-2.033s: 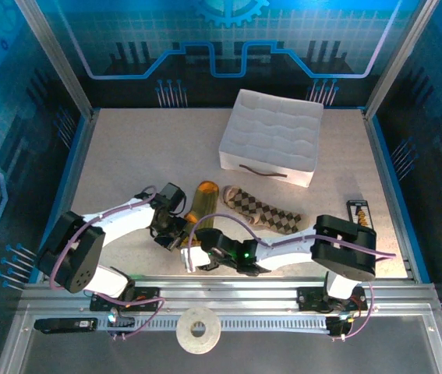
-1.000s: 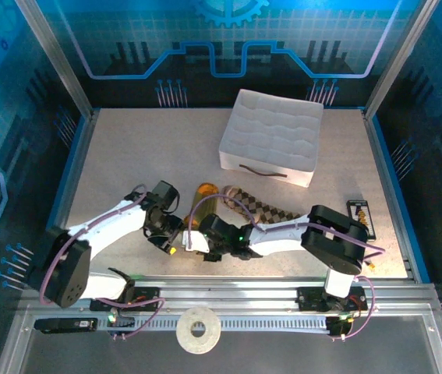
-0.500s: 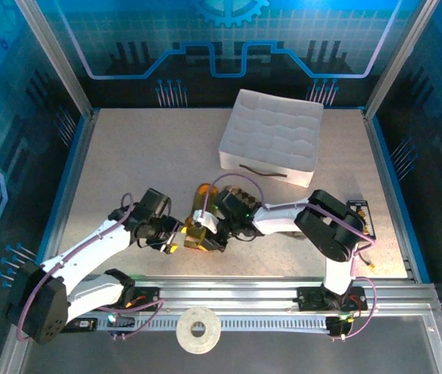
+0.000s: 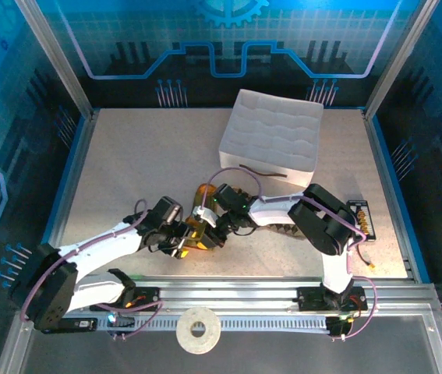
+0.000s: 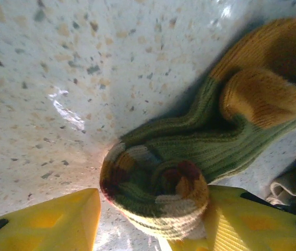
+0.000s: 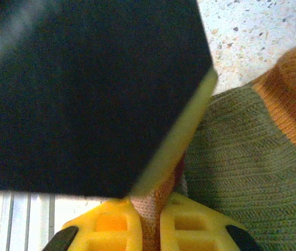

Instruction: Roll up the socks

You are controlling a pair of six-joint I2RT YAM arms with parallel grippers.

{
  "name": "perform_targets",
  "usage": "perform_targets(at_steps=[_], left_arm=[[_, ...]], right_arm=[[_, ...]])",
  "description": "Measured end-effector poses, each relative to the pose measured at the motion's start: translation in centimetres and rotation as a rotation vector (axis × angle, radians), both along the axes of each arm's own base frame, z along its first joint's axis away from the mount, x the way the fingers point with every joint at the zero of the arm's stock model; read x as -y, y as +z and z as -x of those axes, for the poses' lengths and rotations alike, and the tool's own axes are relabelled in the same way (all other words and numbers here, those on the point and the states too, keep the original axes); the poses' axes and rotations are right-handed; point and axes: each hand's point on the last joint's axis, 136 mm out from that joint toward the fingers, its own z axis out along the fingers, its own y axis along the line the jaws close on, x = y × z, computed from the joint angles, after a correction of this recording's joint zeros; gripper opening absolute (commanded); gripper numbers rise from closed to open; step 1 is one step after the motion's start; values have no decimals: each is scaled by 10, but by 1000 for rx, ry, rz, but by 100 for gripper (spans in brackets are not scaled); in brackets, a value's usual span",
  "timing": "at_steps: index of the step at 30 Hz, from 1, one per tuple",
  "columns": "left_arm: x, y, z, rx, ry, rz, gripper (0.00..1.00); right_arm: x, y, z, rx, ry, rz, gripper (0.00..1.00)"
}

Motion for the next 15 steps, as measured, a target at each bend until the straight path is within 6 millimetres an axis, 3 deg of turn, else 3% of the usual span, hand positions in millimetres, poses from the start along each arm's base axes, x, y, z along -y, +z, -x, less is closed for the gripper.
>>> perform_targets(at_steps=[3,7,11,15], left_arm=[[4,-8,2,-22,0,-14,39],[7,-18,4,-73,13,-42,6],[7,-18,6,-132,30,-73,0],[8,-20,11,-168,36,-70,0]], right_arm=[[0,0,2,-13,4,3,0],[3,-1,7,-38,14,11,2],[3,0,9,-6,25,19,23],[10,6,10,195,33,36,50]])
